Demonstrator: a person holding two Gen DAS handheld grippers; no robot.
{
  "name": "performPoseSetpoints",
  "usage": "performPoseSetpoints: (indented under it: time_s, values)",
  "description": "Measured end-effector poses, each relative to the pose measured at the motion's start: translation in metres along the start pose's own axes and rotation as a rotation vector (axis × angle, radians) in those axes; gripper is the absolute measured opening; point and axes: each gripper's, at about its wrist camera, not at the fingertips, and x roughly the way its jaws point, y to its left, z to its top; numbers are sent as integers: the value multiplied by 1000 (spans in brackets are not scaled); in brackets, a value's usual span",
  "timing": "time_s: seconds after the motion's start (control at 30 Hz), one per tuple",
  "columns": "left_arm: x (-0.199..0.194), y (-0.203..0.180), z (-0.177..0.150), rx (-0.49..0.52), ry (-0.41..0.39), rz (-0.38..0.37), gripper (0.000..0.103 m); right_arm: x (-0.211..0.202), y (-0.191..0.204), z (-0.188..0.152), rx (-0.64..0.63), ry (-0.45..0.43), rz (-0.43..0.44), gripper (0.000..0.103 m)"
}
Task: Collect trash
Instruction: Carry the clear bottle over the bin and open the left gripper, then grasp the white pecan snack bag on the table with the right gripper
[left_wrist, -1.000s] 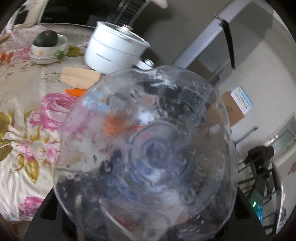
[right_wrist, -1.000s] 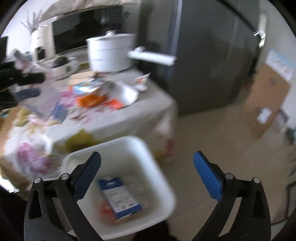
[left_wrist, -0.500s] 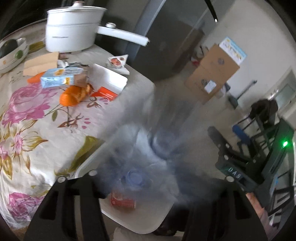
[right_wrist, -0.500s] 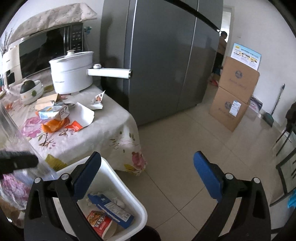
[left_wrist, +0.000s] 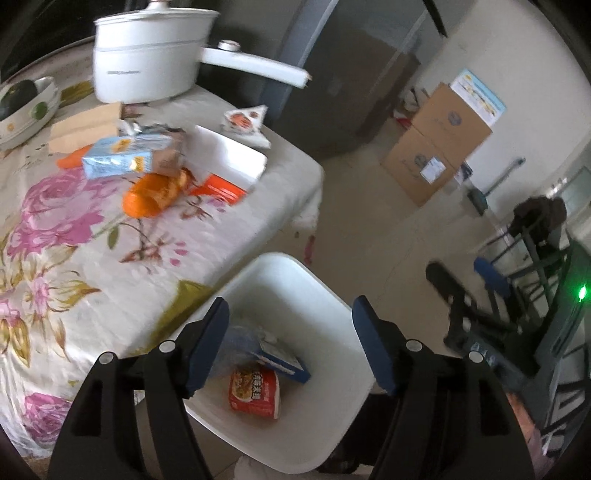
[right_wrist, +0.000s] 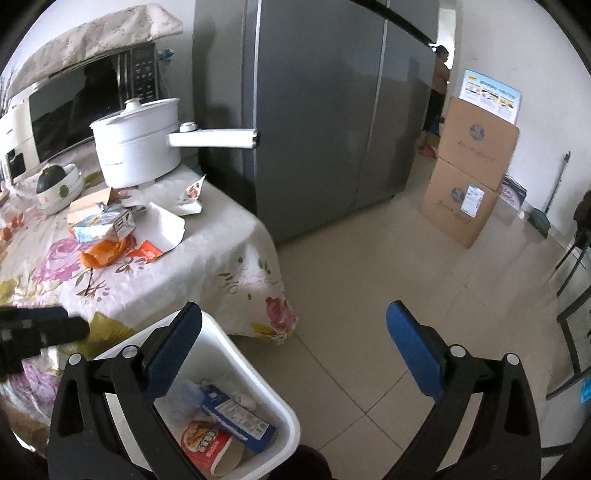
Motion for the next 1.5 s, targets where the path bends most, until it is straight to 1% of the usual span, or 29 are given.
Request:
performPoseSetpoints:
  time_s: [0.13, 0.23, 0.33, 0.43, 0.47, 0.57, 0.67, 0.73, 0.8, 0.93, 1.03, 1.13, 1.27, 1.33, 1.4, 1.43, 1.5]
  values:
    - [-14, 23, 14, -75, -46, 12, 71, 4, 12, 6, -38, 21, 36, 96]
    - [-25, 43, 23, -135, -78, 20, 71, 11, 19, 15, -36, 64, 88, 96]
    - [-39, 65, 31, -200, -111, 33, 71, 24, 33, 33, -33, 115, 156, 96]
    - [-55, 92, 36, -275, -151, 48, 72, 41, 58, 59, -41, 164, 237, 96]
    - [-60, 99, 37, -296, -163, 52, 72, 48, 69, 70, -34, 182, 275, 96]
    - [-84, 133, 41, -391, -219, 61, 72, 71, 100, 98, 24, 231, 395, 96]
    - [-106, 164, 40, -482, -265, 53, 72, 92, 132, 120, 70, 271, 494, 96]
    - [-119, 182, 39, -534, -292, 40, 72, 108, 160, 135, 76, 292, 534, 96]
    - [-128, 194, 38, -565, -307, 33, 72, 122, 186, 146, 63, 316, 552, 96]
    - [-139, 213, 37, -607, -319, 15, 73, 144, 222, 154, 37, 363, 551, 96]
    - [-140, 222, 36, -625, -314, 5, 73, 155, 238, 153, -1, 381, 530, 96]
    - [-140, 229, 35, -637, -306, -1, 73, 162, 251, 149, -84, 408, 503, 96]
    - [-137, 232, 34, -638, -293, -2, 73, 172, 264, 143, -178, 407, 459, 95]
    - [-135, 231, 34, -633, -286, -4, 73, 181, 268, 141, -202, 423, 447, 89]
    - [-134, 230, 36, -628, -284, -4, 73, 192, 271, 138, -212, 452, 439, 67]
    - [-133, 229, 36, -623, -284, -2, 73, 195, 272, 138, -212, 460, 441, 61]
    - [-132, 229, 37, -620, -285, 4, 73, 199, 273, 137, -213, 460, 453, 46]
